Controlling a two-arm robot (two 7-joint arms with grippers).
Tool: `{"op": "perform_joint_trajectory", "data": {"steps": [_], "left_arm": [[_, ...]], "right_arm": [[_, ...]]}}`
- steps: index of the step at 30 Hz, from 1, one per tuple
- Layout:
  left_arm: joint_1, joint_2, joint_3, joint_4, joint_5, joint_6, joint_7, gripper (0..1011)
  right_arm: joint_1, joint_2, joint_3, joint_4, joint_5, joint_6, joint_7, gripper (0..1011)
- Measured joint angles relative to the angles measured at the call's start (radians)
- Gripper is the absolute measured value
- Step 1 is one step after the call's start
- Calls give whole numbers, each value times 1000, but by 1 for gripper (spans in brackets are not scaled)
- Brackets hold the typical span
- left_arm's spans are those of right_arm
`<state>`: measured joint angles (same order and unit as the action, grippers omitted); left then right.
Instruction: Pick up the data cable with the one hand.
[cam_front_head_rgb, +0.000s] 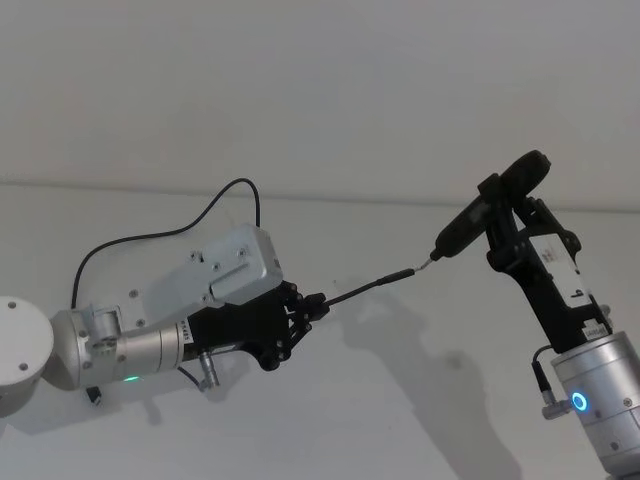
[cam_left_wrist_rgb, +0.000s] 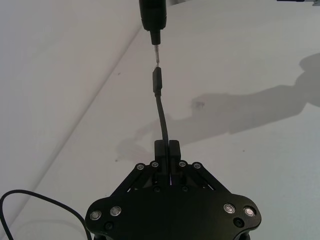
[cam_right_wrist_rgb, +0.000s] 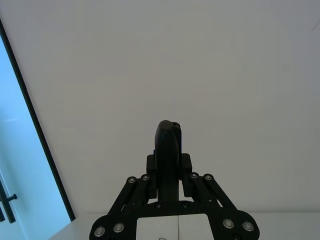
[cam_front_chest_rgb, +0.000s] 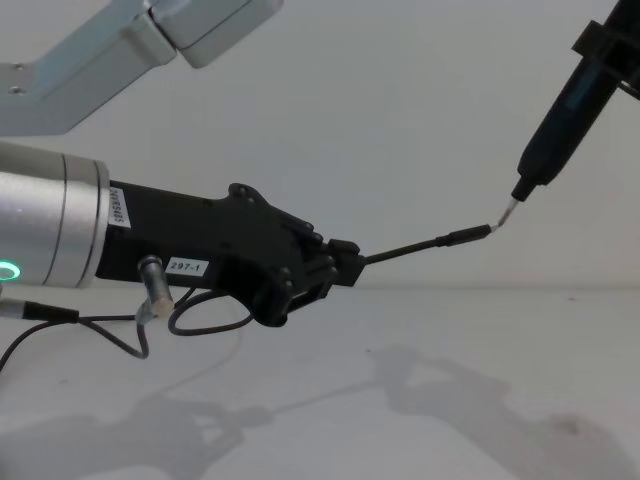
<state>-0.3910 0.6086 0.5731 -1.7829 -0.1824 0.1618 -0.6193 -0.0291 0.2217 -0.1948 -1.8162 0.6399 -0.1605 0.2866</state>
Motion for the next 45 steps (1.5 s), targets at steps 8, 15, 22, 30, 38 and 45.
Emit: {"op": "perform_joint_trajectory", "data": {"steps": [8,15,22,30,38,45], "left_arm": [[1,1,-1,-1,-1,-1,-1,44],[1,1,-1,-2,-1,-1,-1,44],[1,2,-2,-2,-2,-2,-1,46],[1,2,-2,-2,-2,-2,-1,44],[1,2,-2,-2,-2,-2,-1,44],[1,2,-2,-2,-2,-2,-1,44]], "right_arm": [[15,1,-6,10,8,0,1,268],[21,3,-10,11,10,1,-1,268],[22,5,-14,9,9,7,-7,268],[20,7,-18,2,5,16,-15,268],[15,8,-21,-5,-1,22,-19,268],[9,8,-22,-13,-10,23,-24,268]]}}
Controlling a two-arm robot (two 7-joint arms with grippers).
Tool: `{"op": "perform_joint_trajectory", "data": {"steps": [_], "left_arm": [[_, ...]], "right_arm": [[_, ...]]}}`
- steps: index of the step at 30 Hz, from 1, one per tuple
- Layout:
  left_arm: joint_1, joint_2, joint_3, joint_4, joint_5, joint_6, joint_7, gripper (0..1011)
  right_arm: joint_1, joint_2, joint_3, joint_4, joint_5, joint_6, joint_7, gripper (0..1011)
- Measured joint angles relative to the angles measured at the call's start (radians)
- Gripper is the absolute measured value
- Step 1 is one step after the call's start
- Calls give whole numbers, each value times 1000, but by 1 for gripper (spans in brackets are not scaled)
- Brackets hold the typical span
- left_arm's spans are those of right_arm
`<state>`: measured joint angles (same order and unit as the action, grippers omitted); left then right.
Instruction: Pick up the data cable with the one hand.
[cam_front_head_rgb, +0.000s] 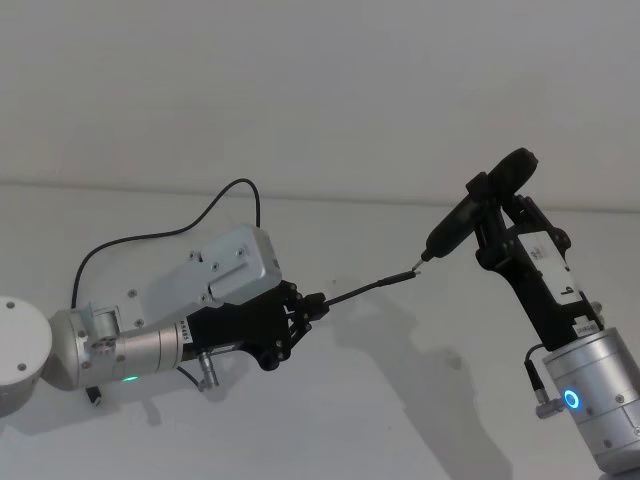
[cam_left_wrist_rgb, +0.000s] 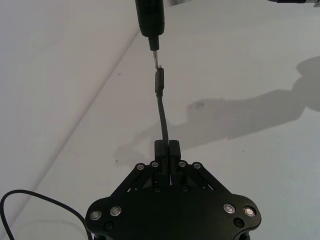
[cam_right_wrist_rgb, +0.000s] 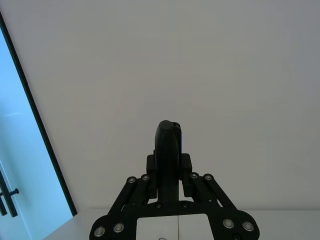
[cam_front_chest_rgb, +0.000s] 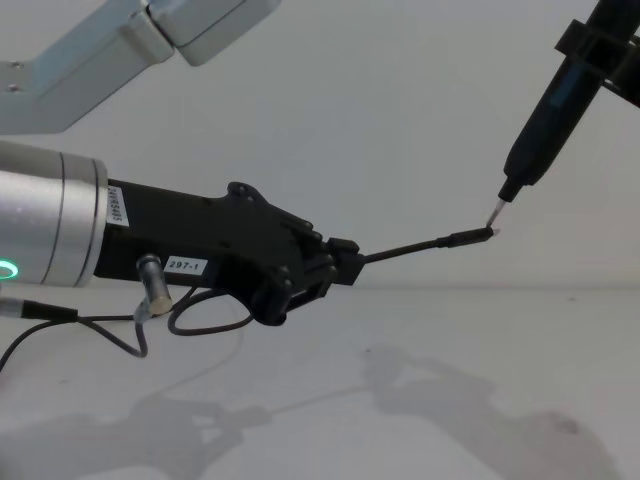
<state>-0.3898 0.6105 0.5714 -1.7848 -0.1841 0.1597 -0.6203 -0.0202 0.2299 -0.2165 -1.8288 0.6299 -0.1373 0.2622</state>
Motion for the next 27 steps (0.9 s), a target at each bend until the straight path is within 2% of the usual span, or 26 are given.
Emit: {"op": "perform_joint_trajectory", "data": {"steps": [27], "left_arm": [[0,0,0,0,0,0,0,44]], "right_arm": [[-27,-8,14,-19,-29,-9,-7,268]]}}
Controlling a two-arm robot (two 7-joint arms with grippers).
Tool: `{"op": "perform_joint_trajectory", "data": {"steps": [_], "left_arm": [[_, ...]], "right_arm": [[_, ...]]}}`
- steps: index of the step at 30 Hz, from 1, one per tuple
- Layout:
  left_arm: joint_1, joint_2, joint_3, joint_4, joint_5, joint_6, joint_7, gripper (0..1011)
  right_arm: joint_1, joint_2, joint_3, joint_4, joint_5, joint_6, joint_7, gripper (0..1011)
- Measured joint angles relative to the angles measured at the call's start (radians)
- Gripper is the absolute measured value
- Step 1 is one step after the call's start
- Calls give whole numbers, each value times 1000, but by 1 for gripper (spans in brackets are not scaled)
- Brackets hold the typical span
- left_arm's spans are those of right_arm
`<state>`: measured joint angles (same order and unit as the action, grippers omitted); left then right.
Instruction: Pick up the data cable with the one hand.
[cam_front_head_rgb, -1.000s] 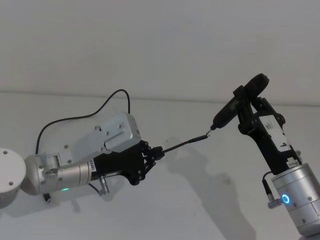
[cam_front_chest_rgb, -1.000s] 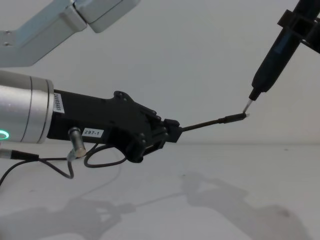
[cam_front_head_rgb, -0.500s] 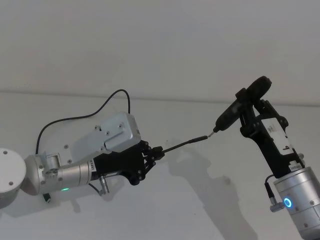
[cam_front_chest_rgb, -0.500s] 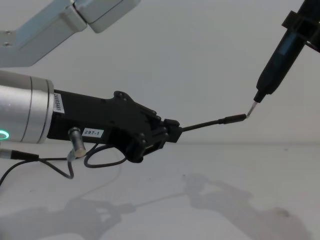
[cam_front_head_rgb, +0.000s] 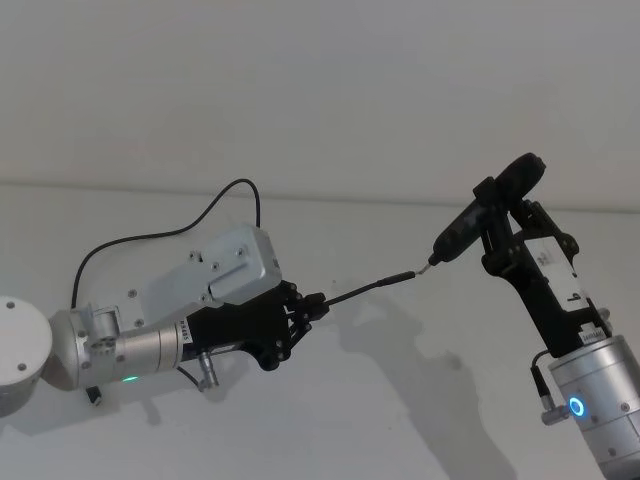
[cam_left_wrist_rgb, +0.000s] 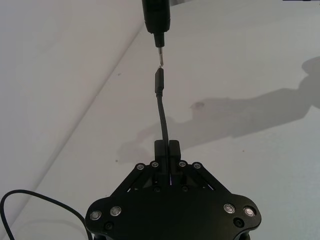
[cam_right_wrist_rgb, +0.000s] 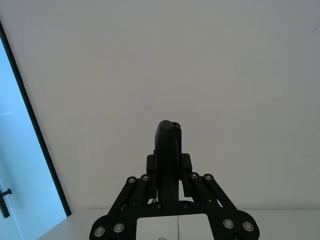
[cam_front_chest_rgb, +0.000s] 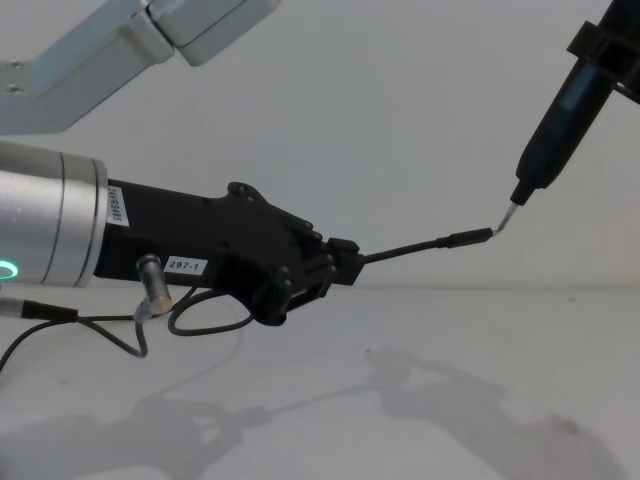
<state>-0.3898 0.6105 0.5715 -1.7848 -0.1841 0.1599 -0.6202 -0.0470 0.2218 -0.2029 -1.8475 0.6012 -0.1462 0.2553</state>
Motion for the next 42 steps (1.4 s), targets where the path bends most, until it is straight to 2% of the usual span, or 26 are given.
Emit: {"op": "perform_joint_trajectory", "data": {"steps": [42], "left_arm": [[0,0,0,0,0,0,0,44]], "right_arm": [[21,-2,6,26,-10,1,5,268]]}}
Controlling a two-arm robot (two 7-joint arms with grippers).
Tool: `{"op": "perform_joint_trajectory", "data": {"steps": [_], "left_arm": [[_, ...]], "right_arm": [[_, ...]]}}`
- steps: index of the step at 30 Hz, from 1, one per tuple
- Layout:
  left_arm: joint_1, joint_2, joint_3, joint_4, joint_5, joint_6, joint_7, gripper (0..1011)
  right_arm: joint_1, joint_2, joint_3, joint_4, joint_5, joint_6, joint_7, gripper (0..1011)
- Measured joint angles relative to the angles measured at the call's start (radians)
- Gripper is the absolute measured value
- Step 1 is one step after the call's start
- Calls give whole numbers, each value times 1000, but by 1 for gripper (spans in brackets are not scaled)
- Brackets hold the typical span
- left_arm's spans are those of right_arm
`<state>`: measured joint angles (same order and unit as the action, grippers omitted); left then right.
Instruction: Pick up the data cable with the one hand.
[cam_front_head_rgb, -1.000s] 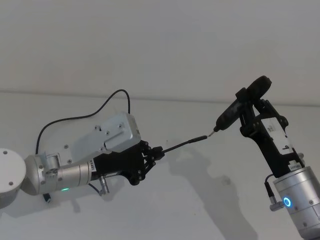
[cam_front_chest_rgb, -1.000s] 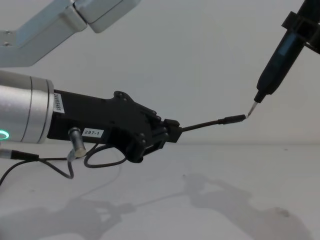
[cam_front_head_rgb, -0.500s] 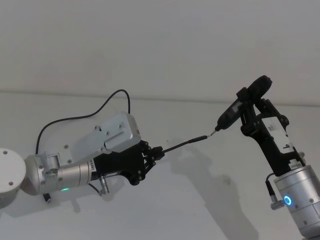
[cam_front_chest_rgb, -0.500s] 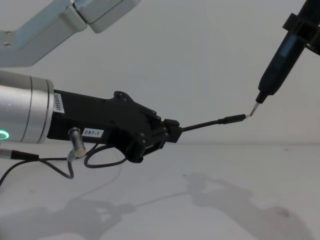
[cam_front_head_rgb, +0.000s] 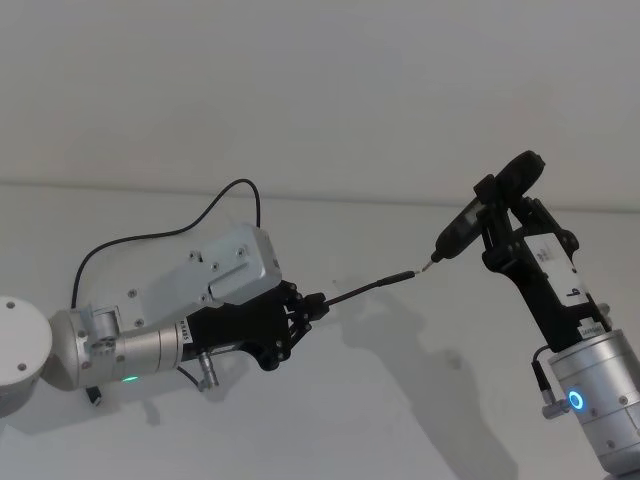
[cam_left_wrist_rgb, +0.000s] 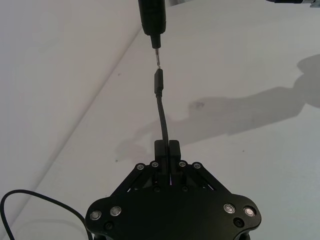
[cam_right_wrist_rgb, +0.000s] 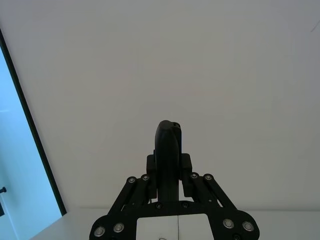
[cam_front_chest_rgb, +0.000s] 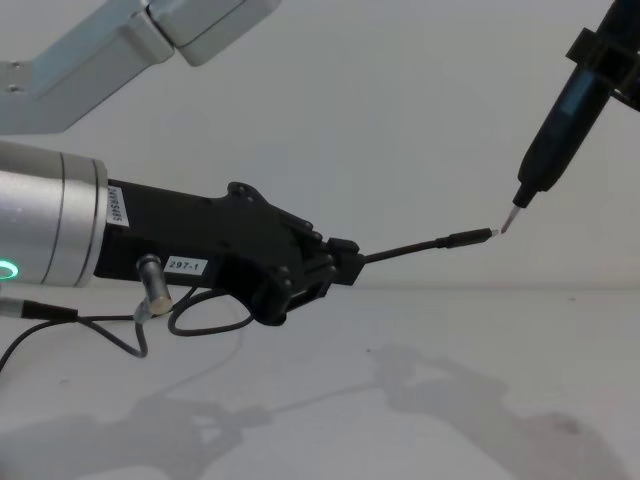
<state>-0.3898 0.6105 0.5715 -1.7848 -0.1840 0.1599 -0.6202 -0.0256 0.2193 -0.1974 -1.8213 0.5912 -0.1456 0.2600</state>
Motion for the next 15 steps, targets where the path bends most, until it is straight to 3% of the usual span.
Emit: {"op": "perform_joint_trajectory", "data": {"steps": [15], "left_arm": [[0,0,0,0,0,0,0,44]], "right_arm": [[1,0,1,1,-1,1,0,268]]}}
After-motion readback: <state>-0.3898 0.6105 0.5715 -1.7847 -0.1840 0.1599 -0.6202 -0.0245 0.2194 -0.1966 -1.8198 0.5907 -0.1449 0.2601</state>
